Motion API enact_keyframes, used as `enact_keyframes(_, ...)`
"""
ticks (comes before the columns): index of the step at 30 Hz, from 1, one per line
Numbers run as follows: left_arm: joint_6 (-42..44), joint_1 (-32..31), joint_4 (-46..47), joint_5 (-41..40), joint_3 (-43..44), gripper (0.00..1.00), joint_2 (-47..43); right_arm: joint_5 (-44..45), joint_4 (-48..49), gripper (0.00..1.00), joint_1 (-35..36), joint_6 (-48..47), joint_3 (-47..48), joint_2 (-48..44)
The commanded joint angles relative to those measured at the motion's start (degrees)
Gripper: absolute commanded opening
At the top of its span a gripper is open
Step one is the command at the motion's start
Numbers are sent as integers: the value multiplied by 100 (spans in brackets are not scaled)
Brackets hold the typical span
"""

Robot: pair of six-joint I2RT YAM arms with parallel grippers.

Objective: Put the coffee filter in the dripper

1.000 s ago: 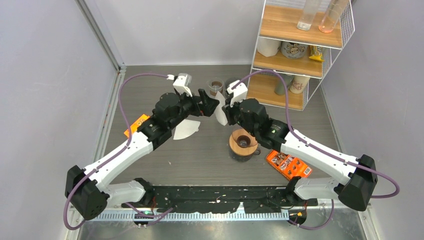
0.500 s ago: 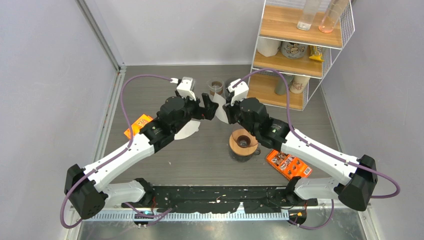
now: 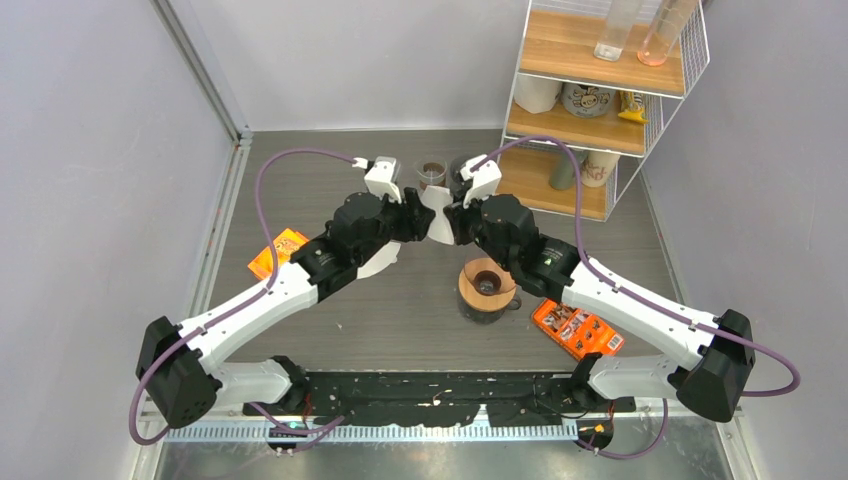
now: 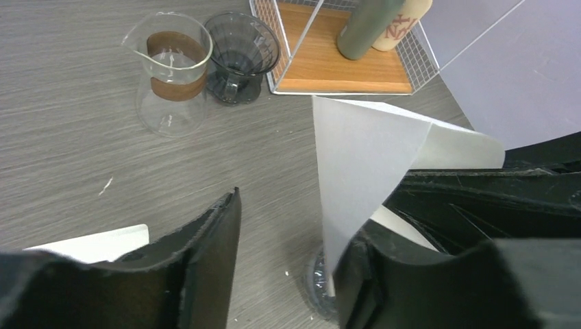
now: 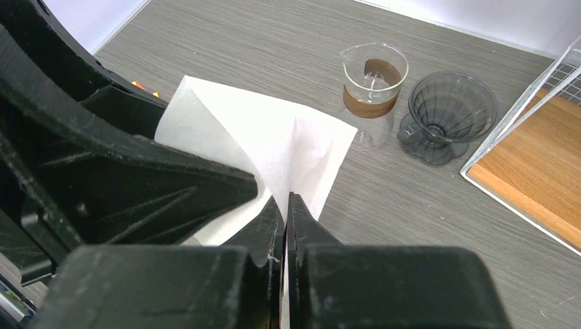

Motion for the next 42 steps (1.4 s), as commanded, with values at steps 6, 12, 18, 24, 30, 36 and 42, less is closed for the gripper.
enact_keyframes(6,-481,-18,-630,-1109,402,25,-58,521,-49,5,26,132,233,165)
enact_keyframes(12,-702,-18,-929,-1395,450,17,-103,864,-187,5,26,222,259,239)
enact_keyframes(18,-719,-18,-1190,-1409,566,16,-54,1134,-221,5,26,299,261,230)
enact_keyframes(24,-585,-19,-1211,-1125,613,21,-38,1056,-277,5,30,329,295,204)
enact_keyframes(30,-227,-18,-845,-256,522,38,-212,818,-492,5,28,486,434,183)
enact_keyframes(36,-100,-18,-283,581,113,79,-834,757,-803,5,19,550,513,135)
enact_keyframes(42,-6,-18,146,535,-396,100,-1652,600,-1311,5,-1,708,674,-11)
